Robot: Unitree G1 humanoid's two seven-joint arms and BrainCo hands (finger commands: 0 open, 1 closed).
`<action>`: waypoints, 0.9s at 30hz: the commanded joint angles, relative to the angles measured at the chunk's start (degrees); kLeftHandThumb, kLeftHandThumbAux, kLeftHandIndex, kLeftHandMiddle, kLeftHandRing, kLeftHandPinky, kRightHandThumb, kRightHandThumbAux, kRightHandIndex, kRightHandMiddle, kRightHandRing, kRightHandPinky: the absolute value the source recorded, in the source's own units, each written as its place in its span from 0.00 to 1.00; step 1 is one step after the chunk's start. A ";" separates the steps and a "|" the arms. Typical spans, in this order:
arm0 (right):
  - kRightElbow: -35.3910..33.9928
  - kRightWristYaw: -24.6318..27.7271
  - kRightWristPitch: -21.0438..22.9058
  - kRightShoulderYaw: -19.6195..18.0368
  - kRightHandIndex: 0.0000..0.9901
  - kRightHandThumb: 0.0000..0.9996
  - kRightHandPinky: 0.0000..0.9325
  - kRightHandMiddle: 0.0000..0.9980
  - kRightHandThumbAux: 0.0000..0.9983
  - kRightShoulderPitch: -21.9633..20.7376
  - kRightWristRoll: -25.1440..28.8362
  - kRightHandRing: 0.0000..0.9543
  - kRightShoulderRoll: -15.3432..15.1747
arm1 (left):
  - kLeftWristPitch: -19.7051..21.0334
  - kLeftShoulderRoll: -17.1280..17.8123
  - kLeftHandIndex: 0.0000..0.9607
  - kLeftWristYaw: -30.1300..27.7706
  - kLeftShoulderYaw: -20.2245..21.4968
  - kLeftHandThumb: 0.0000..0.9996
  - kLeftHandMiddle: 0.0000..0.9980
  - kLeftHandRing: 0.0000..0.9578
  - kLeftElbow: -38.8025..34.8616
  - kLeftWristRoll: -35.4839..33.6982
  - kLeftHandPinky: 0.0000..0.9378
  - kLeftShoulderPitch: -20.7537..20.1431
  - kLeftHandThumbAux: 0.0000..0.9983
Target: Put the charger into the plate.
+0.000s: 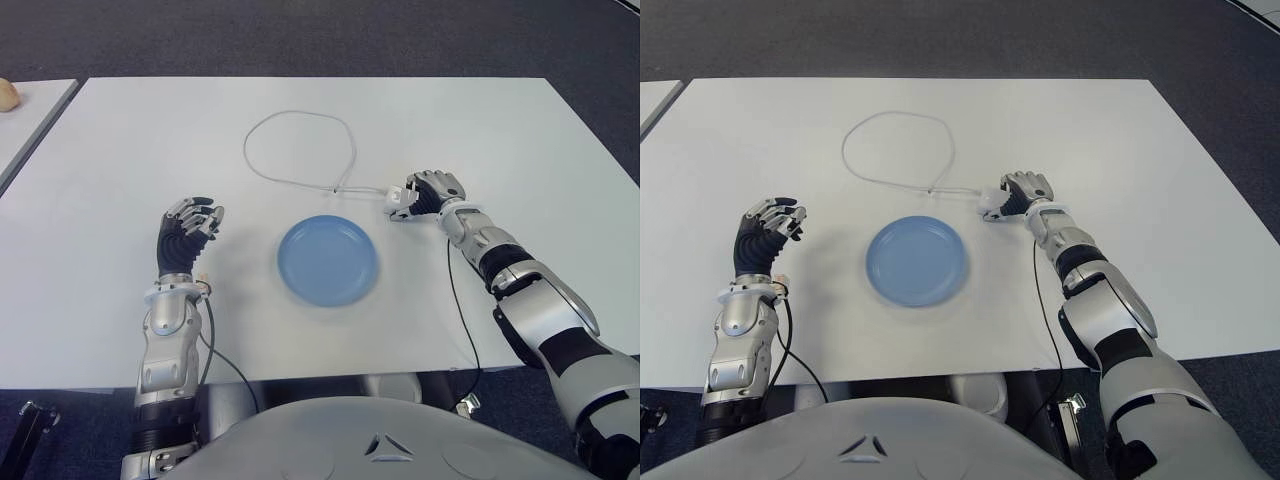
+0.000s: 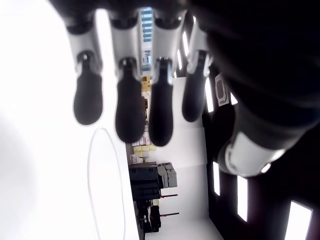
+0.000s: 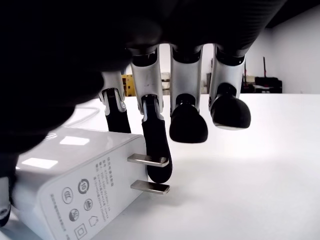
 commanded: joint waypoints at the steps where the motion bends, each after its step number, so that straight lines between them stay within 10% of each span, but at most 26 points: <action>1: -1.02 1.31 -0.67 -2.03 0.42 0.84 0.90 0.58 0.69 1.17 2.20 0.89 0.75 | -0.29 0.33 0.42 -0.48 -0.03 0.83 0.52 0.67 0.91 -0.08 0.68 -0.51 0.68; 26: -13.94 3.14 -2.62 -10.71 0.42 0.84 0.90 0.56 0.69 3.49 8.19 0.89 -0.09 | -0.14 -0.06 0.41 -0.02 -0.15 0.83 0.53 0.67 1.84 0.04 0.67 -1.55 0.68; 27: -15.30 3.28 -2.42 -11.07 0.43 0.79 0.91 0.67 0.70 3.88 8.38 0.90 -0.13 | -0.18 -0.09 0.41 -0.03 -0.15 0.83 0.53 0.67 1.86 0.01 0.67 -1.56 0.68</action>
